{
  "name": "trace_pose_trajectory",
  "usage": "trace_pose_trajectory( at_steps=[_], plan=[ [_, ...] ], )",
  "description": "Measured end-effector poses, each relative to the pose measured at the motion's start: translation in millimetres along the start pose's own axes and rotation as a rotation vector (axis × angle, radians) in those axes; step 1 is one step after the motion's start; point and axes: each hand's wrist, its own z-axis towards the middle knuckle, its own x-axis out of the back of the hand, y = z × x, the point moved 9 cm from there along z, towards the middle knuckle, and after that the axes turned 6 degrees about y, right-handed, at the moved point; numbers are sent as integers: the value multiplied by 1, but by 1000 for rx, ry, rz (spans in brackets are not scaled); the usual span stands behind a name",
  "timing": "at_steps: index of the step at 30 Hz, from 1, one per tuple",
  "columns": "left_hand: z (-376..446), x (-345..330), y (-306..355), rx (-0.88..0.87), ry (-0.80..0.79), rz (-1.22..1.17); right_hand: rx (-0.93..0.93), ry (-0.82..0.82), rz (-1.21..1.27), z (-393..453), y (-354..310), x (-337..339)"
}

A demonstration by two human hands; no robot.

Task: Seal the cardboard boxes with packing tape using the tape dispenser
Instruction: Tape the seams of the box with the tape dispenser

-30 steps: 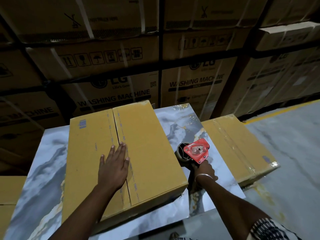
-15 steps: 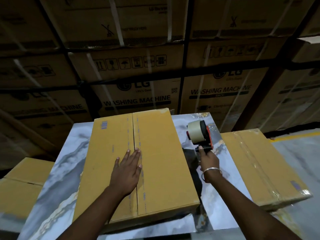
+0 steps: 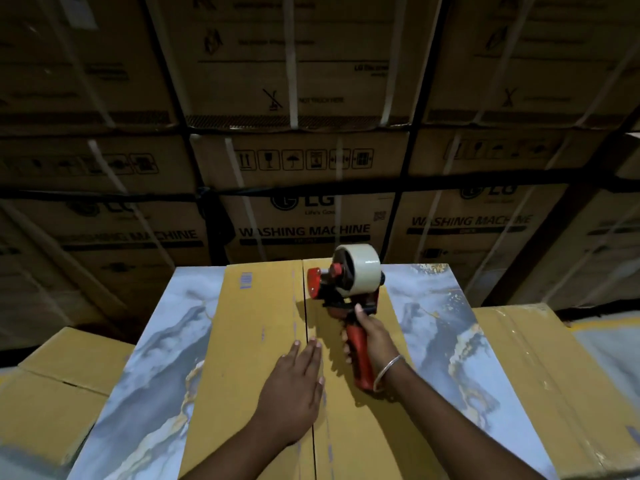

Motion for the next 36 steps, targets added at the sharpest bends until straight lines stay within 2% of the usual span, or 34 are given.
trace_pose_trajectory(
  at_steps=[4, 7, 10, 12, 14, 17, 19, 22, 36],
  plan=[
    [5, 13, -6, -49, 92, 4, -183, -50, 109, 0, 29, -25],
    [14, 16, -25, 7, 52, -206, -220, -55, 188, 2, 33, -25],
    [32, 26, -66, 303, 129, -524, -216, -49, 238, 7, 33, -18],
    [45, 20, -86, 509, 103, -808, -214, -63, 282, 9, 34, -17],
    [57, 11, -94, 650, 10, -1015, -218, -77, 306, 8, 36, -18],
    [67, 0, -92, 880, -280, -1288, -231, -98, 291, 8, 39, -19],
    [69, -2, -90, 929, -460, -1365, -235, -111, 253, 8, 42, -20],
    [72, -6, -90, 992, -571, -1439, -238, -126, 195, 7, 44, -22],
    [70, -8, -93, 1131, -619, -1580, -234, -197, 170, 9, 45, -25]
  ],
)
